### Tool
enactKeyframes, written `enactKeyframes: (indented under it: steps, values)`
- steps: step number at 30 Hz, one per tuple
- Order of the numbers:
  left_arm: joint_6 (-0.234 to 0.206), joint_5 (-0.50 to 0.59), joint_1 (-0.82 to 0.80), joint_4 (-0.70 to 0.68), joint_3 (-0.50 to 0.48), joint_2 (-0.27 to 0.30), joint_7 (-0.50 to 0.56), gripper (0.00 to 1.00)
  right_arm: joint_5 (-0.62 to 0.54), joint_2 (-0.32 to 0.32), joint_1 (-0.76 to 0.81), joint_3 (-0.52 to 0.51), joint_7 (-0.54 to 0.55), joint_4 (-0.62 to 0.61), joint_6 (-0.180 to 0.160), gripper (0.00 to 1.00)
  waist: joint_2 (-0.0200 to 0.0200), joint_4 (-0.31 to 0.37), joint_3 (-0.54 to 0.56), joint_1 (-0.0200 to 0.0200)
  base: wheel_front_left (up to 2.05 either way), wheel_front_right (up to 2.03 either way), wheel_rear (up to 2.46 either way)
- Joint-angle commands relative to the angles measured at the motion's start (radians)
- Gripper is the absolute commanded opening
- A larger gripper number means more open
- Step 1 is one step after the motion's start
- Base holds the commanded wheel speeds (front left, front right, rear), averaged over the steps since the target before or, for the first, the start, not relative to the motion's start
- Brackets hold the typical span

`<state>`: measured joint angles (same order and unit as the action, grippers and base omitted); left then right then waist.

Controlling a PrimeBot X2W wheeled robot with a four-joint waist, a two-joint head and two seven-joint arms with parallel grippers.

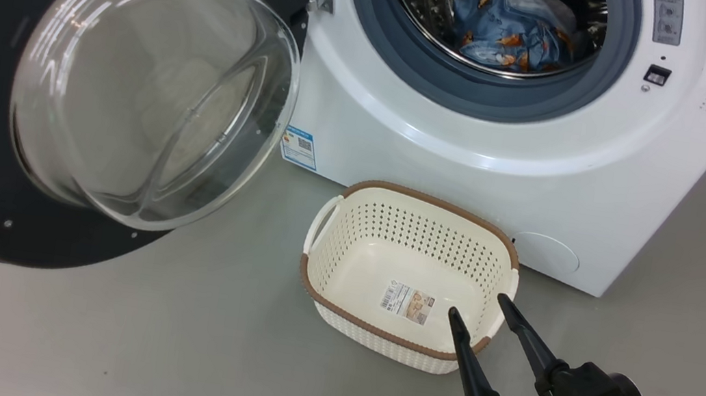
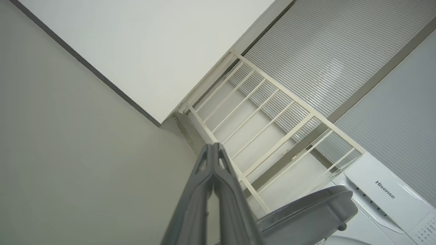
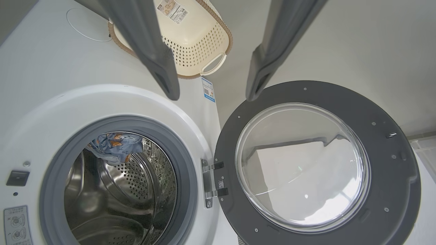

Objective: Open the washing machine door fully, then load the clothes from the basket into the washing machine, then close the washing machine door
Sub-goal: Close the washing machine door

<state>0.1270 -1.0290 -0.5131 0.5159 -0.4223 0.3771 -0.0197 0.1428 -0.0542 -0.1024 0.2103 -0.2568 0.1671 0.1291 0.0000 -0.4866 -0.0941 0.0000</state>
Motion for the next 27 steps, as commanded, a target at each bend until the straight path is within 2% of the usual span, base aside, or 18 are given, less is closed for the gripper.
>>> enactKeyframes:
  steps: [1, 9, 13, 18, 27]
  values:
    - [0.003, -0.018, -0.039, -0.012, -0.03, 0.076, 0.018, 0.0, 0.01, 0.004, -0.03, 0.025, -0.005, -0.021, 0.002, 1.0, 0.0, 0.013, -0.011, 0.0, 0.0, 0.0, 0.0]
    - [0.003, -0.277, -0.149, 0.191, -0.074, 0.151, 0.233, 0.0, 0.003, 0.004, -0.048, 0.028, -0.005, -0.014, 0.002, 1.0, 0.0, 0.043, -0.042, 0.0, 0.0, 0.0, 0.0]
    - [0.004, -0.311, -0.166, 0.254, -0.067, 0.183, 0.29, 0.0, 0.0, 0.004, -0.059, 0.032, -0.005, -0.011, 0.002, 1.0, 0.0, 0.054, -0.055, 0.0, 0.0, 0.0, 0.0]
    - [0.004, -0.37, -0.203, 0.301, -0.079, 0.187, 0.336, 0.0, -0.001, 0.004, -0.068, 0.035, -0.005, -0.005, 0.002, 1.0, 0.0, 0.062, -0.068, 0.0, 0.0, 0.0, 0.0]
    - [0.004, -0.412, -0.229, 0.325, -0.063, 0.189, 0.395, 0.0, -0.005, 0.004, -0.085, 0.041, -0.005, 0.003, 0.002, 1.0, 0.0, 0.08, -0.089, 0.0, 0.0, 0.0, 0.0]
